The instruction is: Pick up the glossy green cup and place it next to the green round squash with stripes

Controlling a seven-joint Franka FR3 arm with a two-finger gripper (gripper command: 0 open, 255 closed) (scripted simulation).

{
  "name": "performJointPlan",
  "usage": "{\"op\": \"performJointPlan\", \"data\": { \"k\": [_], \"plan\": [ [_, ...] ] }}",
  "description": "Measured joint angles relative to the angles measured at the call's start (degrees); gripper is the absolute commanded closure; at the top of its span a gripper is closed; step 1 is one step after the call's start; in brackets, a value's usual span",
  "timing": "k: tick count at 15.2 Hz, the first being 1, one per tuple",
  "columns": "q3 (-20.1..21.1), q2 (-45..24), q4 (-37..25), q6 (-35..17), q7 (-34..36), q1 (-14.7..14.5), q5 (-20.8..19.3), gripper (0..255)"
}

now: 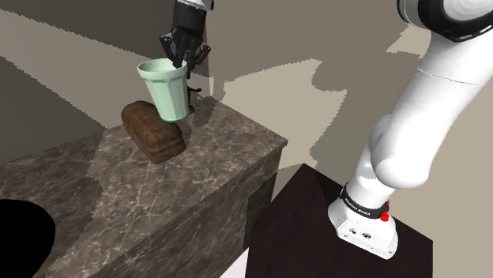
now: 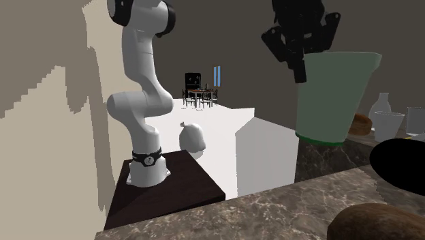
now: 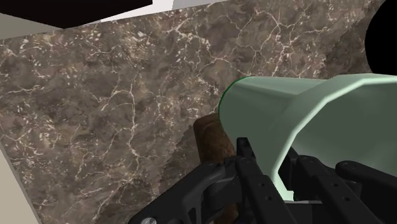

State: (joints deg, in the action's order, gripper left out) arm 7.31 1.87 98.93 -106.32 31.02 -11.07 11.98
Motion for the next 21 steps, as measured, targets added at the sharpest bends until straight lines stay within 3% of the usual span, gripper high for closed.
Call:
{"op": "performJointPlan", "data": {
  "k": [9, 14, 17, 18, 21],
  "plan": [
    [5.1, -13.2, -16.08, 1.02, 12.24, -6.38, -4.89, 255],
    [6.63, -22.66, -28.59, 3.46, 18.6, -11.35, -8.69, 255],
    [6.85, -30.49, -40.37, 7.17, 21.54, -14.81, -11.14, 255],
    [6.78, -35.04, -47.72, 9.77, 22.83, -16.86, -12.37, 255],
    [6.69, -37.39, -50.03, 9.76, 23.8, -18.11, -13.0, 255]
  ]
}}
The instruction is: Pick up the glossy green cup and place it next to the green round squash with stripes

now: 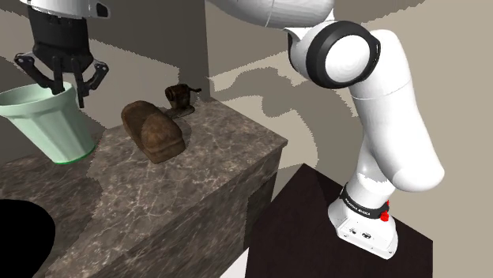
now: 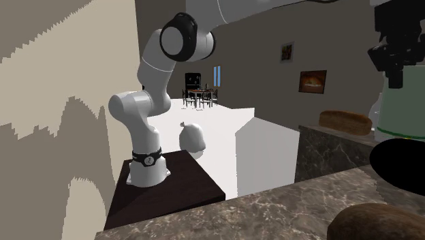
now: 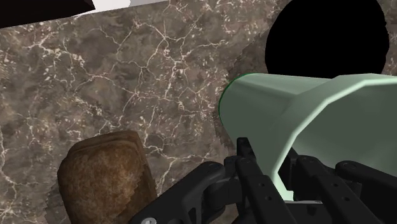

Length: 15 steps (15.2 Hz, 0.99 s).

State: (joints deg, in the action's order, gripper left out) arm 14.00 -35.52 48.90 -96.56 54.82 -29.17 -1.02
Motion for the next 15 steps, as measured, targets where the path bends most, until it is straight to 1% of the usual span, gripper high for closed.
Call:
{"op": "performJointPlan", "data": {
  "k": [2, 6, 15],
  "plan": [
    [0.02, 0.61, 2.35, -1.75, -0.04, 0.22, 0.11, 255],
    [0.12, 2.74, 9.08, -6.31, -0.37, 1.02, 0.56, 255],
    [0.19, 4.42, 18.8, -14.31, -0.88, 1.79, 0.99, 255]
  ]
}}
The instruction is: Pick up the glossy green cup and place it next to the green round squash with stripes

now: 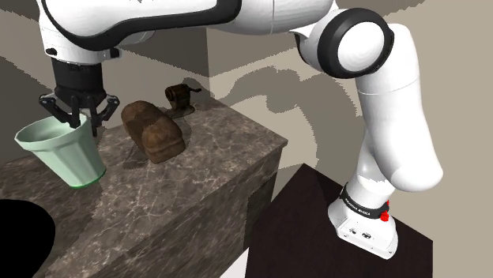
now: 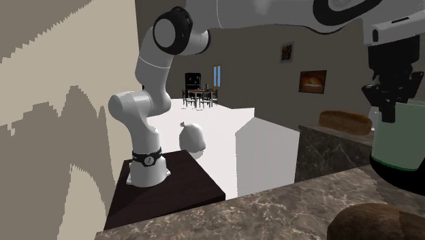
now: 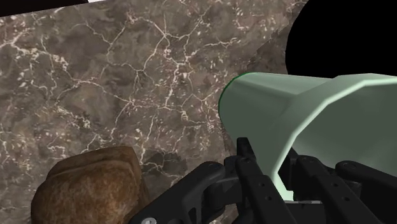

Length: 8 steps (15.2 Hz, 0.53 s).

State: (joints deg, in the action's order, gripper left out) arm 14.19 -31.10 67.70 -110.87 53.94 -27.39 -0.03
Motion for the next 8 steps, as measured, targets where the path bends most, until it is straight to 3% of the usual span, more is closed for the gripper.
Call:
{"op": "performJointPlan", "data": {
  "k": [8],
  "plan": [
    [-0.07, 0.17, 6.54, -6.29, -0.69, 0.59, 0.23, 255]
  ]
}}
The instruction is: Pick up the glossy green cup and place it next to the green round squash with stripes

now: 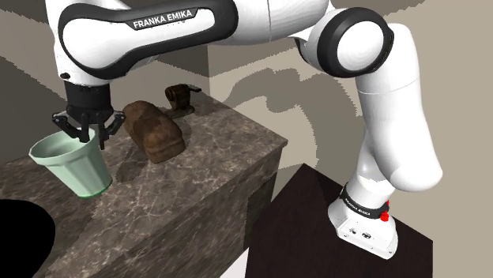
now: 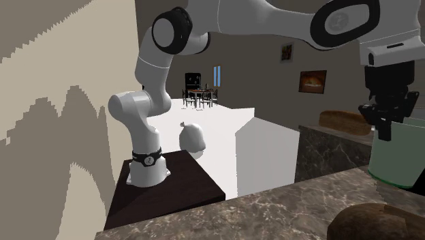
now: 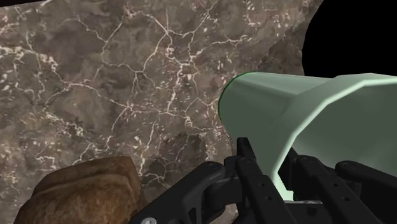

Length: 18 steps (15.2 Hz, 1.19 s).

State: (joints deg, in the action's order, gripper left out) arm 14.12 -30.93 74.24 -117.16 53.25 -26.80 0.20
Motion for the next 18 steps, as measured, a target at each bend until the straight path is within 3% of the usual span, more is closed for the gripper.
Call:
{"op": "performJointPlan", "data": {
  "k": [14, 18],
  "plan": [
    [-0.23, -1.9, 8.08, -9.9, -0.64, 0.21, -0.14, 255],
    [-0.28, -2.32, 8.26, -10.51, -0.66, 0.17, -0.19, 255]
  ]
}}
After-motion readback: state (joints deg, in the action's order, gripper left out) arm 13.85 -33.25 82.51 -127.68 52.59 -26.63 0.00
